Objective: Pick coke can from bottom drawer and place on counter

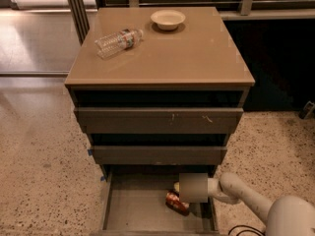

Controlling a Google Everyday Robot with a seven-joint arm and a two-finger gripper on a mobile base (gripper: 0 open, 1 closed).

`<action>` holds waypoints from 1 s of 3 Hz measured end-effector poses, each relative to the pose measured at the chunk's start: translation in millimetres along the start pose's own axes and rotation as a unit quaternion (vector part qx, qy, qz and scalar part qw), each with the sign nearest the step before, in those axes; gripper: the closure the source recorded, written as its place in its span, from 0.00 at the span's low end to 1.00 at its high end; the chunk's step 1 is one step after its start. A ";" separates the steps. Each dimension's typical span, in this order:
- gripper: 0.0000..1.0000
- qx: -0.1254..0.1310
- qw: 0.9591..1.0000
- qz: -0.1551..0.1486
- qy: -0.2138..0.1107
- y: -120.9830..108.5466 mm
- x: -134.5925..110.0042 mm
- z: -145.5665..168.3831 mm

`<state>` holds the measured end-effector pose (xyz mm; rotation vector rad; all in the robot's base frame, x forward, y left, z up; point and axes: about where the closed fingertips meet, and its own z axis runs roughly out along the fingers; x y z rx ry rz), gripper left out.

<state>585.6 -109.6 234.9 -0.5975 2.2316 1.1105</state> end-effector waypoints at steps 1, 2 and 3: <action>1.00 -0.035 0.999 -0.002 0.009 16.2 0.9 -0.9; 1.00 -0.035 0.999 -0.002 0.009 16.3 0.9 -0.9; 0.81 -0.035 0.999 -0.002 0.009 16.3 0.9 -0.9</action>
Offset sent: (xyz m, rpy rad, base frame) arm -0.0085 0.0060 0.0095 0.0367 0.0127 0.0533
